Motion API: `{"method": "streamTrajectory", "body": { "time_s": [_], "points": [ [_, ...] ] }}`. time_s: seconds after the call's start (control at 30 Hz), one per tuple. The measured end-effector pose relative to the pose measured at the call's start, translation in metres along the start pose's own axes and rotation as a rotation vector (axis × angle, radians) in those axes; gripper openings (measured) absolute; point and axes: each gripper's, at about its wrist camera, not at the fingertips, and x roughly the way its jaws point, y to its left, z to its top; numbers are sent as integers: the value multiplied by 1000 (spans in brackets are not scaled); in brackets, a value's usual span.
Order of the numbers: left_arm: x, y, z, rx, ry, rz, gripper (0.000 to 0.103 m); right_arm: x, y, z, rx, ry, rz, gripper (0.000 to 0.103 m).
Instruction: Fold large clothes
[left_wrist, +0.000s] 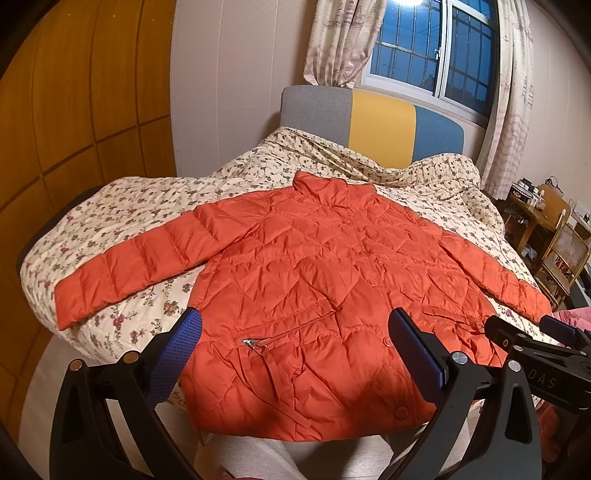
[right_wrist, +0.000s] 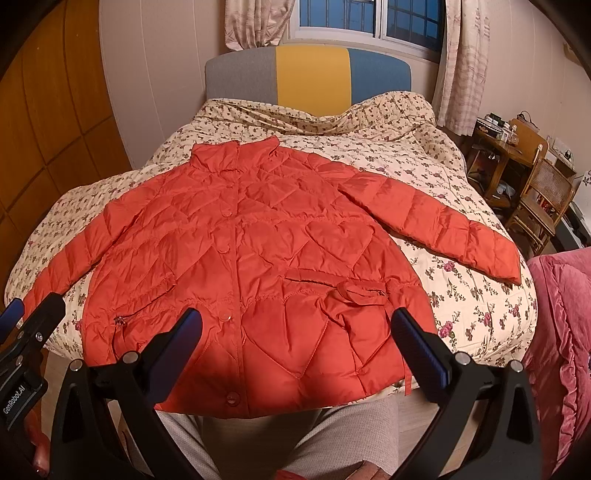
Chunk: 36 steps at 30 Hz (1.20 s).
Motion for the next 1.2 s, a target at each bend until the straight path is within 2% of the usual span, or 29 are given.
{"method": "streamTrajectory", "body": {
  "time_s": [0.97, 1.2],
  "points": [
    [2, -3, -6, 2, 11, 0, 100, 5, 1, 0, -4, 17, -7, 101],
    [16, -2, -9, -2, 47, 8, 100, 17, -6, 2, 11, 35, -16, 101]
  ]
}}
